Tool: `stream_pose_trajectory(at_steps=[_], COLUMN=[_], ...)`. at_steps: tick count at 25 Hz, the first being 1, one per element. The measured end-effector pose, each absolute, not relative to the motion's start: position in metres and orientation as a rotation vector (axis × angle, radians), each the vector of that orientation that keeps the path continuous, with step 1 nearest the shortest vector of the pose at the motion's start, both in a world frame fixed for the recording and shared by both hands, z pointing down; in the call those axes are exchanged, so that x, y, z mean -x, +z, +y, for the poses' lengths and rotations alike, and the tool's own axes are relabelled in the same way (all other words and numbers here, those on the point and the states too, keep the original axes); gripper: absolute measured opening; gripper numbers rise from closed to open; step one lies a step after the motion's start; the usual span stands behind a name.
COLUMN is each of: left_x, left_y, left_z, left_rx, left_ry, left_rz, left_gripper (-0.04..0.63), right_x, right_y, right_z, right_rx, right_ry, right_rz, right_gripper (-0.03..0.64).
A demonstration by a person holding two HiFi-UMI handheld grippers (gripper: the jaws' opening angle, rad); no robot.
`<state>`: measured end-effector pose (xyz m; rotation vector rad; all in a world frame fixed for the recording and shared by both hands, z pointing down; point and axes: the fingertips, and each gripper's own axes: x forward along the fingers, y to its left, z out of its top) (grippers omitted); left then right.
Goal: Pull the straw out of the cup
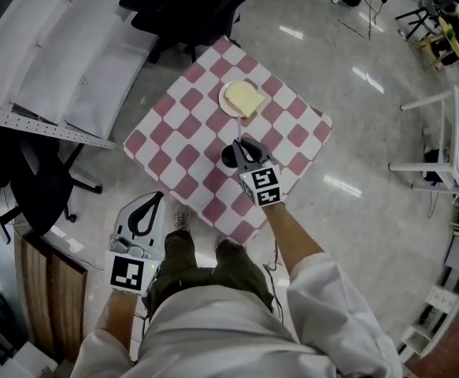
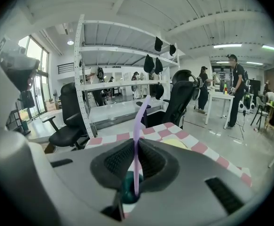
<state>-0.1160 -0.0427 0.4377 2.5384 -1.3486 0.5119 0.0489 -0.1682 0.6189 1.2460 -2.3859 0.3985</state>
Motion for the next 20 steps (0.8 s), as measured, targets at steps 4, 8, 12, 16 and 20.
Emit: stream_pose_trajectory(at_steps=[4,8,12,16,20], left_x=[0.113,0.109,0.105,0.101,0.098], left_y=[0.437,0.437,0.437,0.436,0.436], left_z=[-0.042,-0.042,-0.044,-0.045,-0.044], left_rx=[-2.544,-2.553,-2.558,-2.573,-2.576], left_ry=[0.505,0.499,0.488,0.479,0.47], left_rz=[-1.342,-1.331,-1.322,-1.311,-1.304], left_gripper=[0.005,0.005,0.005,0.005,0.005], right_x=[-0.048,-0.048,-0.048,-0.049,-0.049], right_y=[0.602,0.587,0.573,0.559,0.543], right_z=[-0.168,-0.167,-0.164,-0.16,-0.153], right_rx=[-1.255,-1.266,-1.272,-1.278,-1.283], right_ry=[0.389,0.377,0.378,0.378,0.364], right_rz=[-2.414,-2.436,-2.459,-2.482,-2.506], right_gripper=[0.032,0.032,0.031,0.031,0.031])
